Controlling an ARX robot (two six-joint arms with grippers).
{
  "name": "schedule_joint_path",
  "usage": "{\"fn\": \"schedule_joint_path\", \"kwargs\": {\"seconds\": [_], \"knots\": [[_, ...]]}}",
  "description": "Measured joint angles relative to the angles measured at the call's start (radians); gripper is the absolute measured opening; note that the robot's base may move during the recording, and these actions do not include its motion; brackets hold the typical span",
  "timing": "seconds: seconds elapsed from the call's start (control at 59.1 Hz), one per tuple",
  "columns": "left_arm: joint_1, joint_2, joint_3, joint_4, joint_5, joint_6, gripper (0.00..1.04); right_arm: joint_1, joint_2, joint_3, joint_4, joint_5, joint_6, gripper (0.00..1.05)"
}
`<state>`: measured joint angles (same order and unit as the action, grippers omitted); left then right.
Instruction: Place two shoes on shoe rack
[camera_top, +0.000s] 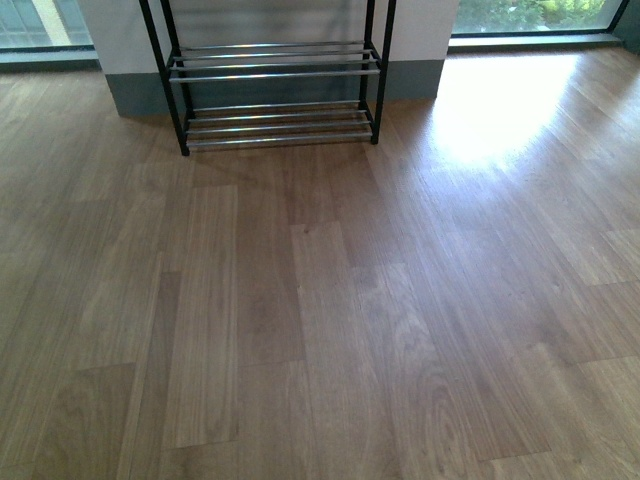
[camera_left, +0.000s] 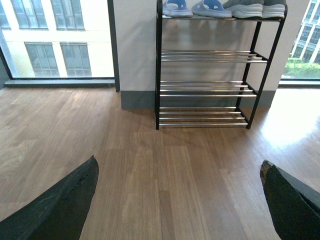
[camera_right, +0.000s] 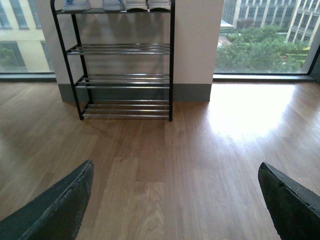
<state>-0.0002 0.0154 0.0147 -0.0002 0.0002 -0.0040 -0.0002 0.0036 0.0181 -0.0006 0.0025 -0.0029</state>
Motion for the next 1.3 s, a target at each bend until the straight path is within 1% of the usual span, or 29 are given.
{"fn": "schedule_joint_path", "kwargs": {"seconds": [1.302], "knots": [[0.000, 0.000, 0.000, 0.000, 0.000, 0.000, 0.95, 0.000, 0.000, 0.000, 0.000, 0.000, 0.000, 0.95]]}}
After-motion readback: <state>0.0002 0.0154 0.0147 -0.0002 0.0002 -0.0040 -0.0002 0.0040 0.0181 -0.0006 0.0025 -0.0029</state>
